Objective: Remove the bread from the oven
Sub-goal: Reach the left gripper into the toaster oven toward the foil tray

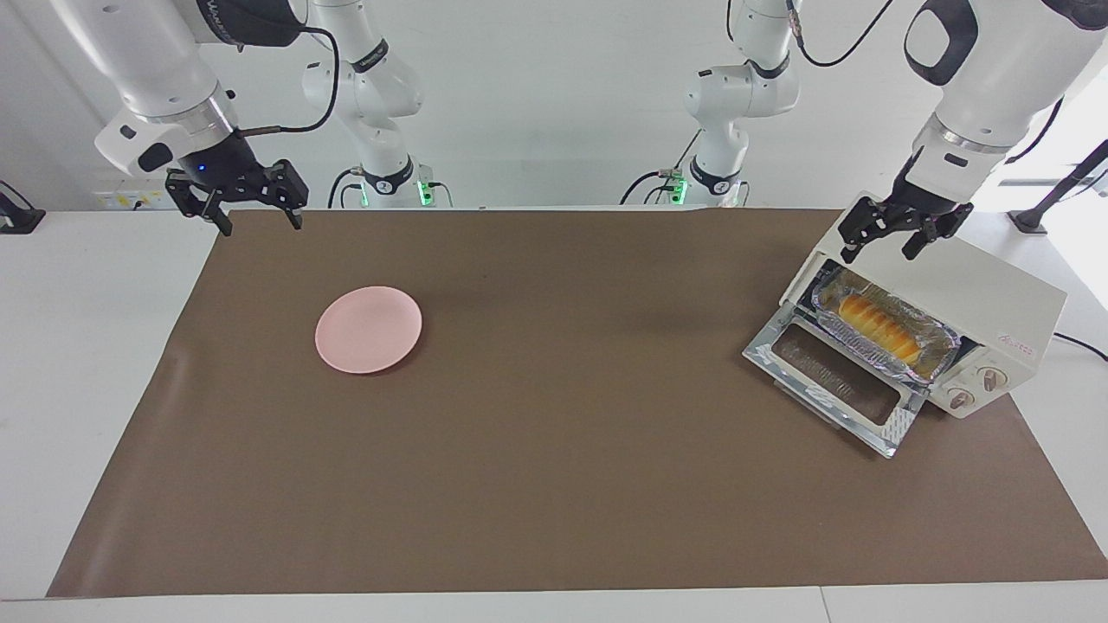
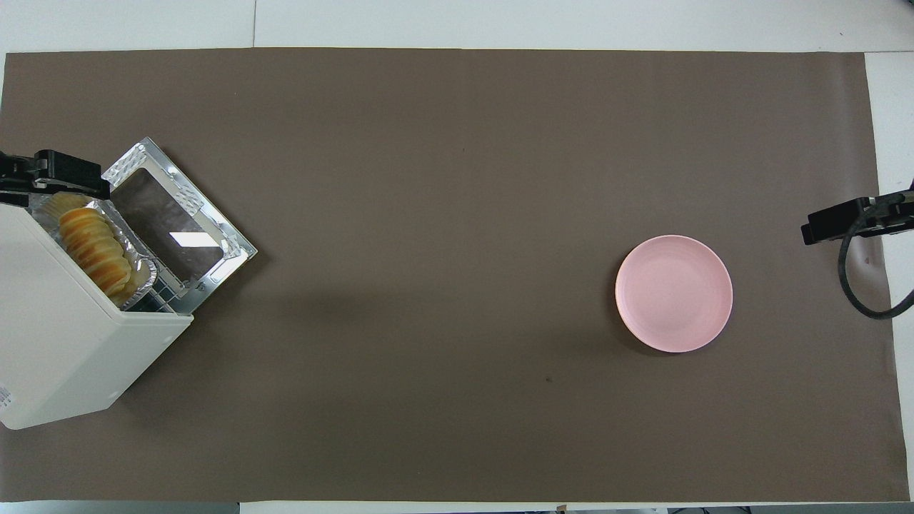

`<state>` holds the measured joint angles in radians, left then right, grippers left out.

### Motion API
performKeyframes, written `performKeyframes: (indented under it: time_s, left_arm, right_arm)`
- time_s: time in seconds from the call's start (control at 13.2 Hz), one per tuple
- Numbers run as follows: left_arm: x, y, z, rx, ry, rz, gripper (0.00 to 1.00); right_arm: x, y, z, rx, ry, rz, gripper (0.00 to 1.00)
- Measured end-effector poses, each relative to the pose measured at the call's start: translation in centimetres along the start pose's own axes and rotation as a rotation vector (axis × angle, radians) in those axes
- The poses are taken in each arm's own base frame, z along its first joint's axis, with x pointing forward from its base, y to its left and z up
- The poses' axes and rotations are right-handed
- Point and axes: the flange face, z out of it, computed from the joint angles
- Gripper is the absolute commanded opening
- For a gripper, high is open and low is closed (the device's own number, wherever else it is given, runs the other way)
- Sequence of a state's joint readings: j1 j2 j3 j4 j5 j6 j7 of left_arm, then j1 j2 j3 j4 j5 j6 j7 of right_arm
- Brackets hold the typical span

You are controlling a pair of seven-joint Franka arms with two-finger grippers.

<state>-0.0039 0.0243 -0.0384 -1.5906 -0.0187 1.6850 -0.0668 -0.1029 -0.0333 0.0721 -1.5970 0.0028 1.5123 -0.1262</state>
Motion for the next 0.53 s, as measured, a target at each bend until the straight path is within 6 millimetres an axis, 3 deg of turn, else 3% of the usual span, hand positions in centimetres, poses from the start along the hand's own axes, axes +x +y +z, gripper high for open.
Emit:
performKeyframes:
  time_s: [0.38, 0.53]
  left_arm:
    - [0.1, 0.8, 1.1, -0.001, 0.001, -0.054, 1.00]
    - [1.1, 1.3, 2.6, 0.008, -0.018, -0.113, 1.00]
  right_arm:
    - [0.0, 0.0, 0.0, 0.000, 0.000, 0.000, 1.00]
    - [0.0, 0.0, 0.0, 0.000, 0.000, 0.000, 1.00]
